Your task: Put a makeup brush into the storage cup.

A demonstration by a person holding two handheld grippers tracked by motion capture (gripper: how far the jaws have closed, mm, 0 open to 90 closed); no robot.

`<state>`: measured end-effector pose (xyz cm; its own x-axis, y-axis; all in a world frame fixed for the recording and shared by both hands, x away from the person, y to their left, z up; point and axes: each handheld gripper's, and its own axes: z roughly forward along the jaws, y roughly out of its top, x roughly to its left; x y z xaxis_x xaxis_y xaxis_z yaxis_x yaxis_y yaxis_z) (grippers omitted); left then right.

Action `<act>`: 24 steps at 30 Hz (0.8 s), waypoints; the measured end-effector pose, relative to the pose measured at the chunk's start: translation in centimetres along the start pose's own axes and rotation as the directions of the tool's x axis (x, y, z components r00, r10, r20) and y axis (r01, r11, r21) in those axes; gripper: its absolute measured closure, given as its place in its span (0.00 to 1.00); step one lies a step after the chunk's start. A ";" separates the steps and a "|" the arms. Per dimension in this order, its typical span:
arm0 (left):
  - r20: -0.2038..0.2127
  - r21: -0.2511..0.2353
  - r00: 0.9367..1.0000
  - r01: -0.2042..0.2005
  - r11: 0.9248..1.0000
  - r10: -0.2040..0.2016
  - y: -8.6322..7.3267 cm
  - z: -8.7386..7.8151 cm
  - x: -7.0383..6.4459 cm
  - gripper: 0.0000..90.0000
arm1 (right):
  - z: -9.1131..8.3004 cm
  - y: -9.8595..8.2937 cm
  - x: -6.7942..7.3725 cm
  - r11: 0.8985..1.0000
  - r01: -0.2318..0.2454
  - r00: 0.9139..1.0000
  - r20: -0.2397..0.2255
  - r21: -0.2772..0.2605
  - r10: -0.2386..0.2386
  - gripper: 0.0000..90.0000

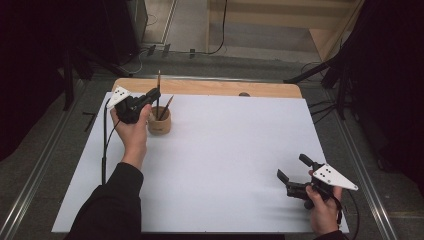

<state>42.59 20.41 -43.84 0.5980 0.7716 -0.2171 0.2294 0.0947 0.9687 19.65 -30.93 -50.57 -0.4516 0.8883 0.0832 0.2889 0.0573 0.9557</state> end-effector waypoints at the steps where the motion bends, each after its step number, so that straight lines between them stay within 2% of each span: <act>1: 0.001 -0.004 1.000 0.006 1.000 -0.006 0.0 0.1 0.0 0.93 | 0.0 0.0 0.0 1.000 0.000 1.000 0.001 0.000 0.000 0.03; 5: -0.004 -0.006 1.000 0.012 1.000 -0.012 -0.3 0.4 -0.2 0.93 | 0.0 0.0 0.0 1.000 0.001 1.000 0.000 0.001 -0.001 0.03; 7: -0.023 0.002 1.000 -0.005 1.000 0.005 -0.4 0.6 -0.5 0.93 | 0.0 0.0 0.0 1.000 0.000 1.000 0.000 0.001 0.000 0.03; 13: -0.055 0.010 0.998 0.000 1.000 0.001 -1.0 0.7 -0.3 0.93 | 0.0 0.0 0.0 1.000 -0.001 1.000 -0.002 -0.001 0.001 0.03; 17: -0.053 0.013 0.999 0.010 1.000 -0.009 -1.3 0.7 -0.3 0.93 | -0.1 0.0 0.0 1.000 -0.001 1.000 -0.003 -0.001 0.001 0.03; 24: -0.064 0.034 0.998 -0.008 0.999 0.011 -1.9 0.8 -0.5 0.93 | -0.1 0.0 0.0 1.000 -0.002 1.000 -0.002 -0.005 0.001 0.03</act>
<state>42.47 19.32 -45.69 0.5501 0.8112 -0.1986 0.2506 0.0665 0.9658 19.56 -30.99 -50.51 -0.4532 0.8873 0.0853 0.2853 0.0537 0.9569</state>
